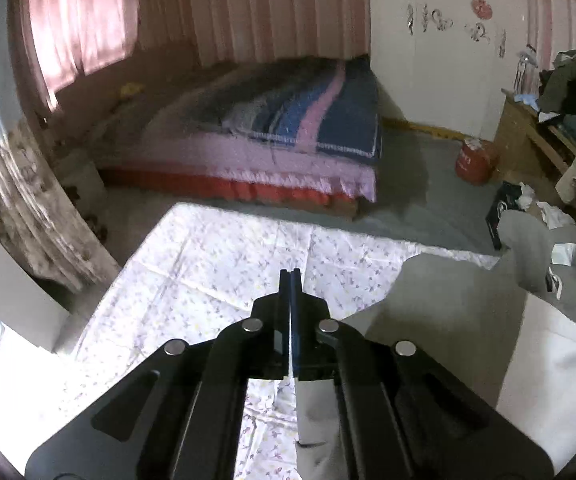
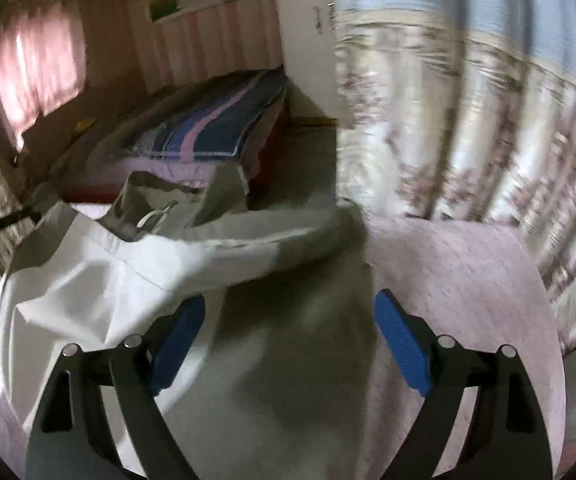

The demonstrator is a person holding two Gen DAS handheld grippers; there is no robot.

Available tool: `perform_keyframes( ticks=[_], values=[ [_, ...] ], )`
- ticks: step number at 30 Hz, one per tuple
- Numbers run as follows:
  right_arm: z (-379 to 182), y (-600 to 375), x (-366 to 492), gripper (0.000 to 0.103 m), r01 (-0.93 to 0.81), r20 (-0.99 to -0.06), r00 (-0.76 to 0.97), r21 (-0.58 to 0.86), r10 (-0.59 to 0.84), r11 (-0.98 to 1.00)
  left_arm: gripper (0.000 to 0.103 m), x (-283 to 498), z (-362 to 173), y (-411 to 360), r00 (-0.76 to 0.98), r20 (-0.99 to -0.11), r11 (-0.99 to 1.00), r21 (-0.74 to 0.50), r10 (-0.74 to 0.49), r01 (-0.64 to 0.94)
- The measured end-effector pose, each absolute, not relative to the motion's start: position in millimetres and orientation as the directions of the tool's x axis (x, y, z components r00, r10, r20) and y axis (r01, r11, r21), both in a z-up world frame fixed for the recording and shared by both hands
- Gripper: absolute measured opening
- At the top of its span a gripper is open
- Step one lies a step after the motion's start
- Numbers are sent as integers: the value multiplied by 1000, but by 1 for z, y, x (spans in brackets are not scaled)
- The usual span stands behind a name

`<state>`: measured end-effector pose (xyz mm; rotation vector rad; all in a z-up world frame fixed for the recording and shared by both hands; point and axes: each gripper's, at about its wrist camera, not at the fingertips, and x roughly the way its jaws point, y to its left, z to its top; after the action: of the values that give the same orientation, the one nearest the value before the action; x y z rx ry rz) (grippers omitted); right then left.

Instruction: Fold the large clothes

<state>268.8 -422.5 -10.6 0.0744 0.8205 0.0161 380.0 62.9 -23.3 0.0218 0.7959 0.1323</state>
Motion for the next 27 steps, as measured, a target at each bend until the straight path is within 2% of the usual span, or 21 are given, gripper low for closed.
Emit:
perform_keyframes(
  ticks=[3,4,5,6,7,8,9,10,13,15,16,17,20,23,26,27],
  values=[
    [-32,-415,295,87,58,-784,621,28,-15,998,0,376,-30,47,693,-713,993,106,108,-46],
    [-39,-416,303,86,67,-797,604,45,-5,997,14,375,-32,43,692,-717,995,94,83,-23],
    [-45,-418,308,83,81,-804,594,61,1,995,51,372,-34,36,680,-732,997,70,42,14],
    [-49,-418,311,65,94,-811,584,58,-8,994,73,369,-35,29,682,-731,997,63,19,39],
    [-53,-420,314,43,112,-818,575,44,-28,993,99,366,-35,24,696,-718,996,65,5,60],
    [-54,-422,315,34,132,-816,577,45,-40,990,100,360,-33,12,714,-700,991,94,1,92],
    [-52,-428,313,20,153,-806,590,64,-39,986,100,357,-34,-2,719,-695,983,137,9,120],
    [-48,-432,310,15,160,-794,608,84,-31,983,100,355,-36,-11,720,-694,976,167,15,141],
    [-36,-438,301,7,180,-749,660,86,-55,980,99,362,-56,-42,702,-702,932,322,119,164],
    [-22,-443,296,5,201,-707,703,91,-79,975,65,369,-64,-41,685,-714,935,324,141,145],
    [-16,-445,296,4,213,-689,718,88,-95,973,21,377,-68,-37,668,-723,936,333,175,115],
    [-10,-447,295,4,222,-674,731,86,-107,971,0,382,-69,-30,660,-726,939,331,193,89],
    [2,-449,298,4,244,-638,756,64,-148,968,0,393,-60,1,673,-684,940,336,283,-54],
    [-3,-451,310,4,246,-663,733,50,-152,968,0,400,-53,35,660,-672,936,317,337,-154],
    [-27,-455,331,5,257,-732,662,22,-160,966,0,400,-54,52,653,-693,949,272,306,-156],
    [-38,-458,338,12,274,-758,629,11,-170,962,0,397,-52,57,656,-704,961,234,271,-146]
  ],
)
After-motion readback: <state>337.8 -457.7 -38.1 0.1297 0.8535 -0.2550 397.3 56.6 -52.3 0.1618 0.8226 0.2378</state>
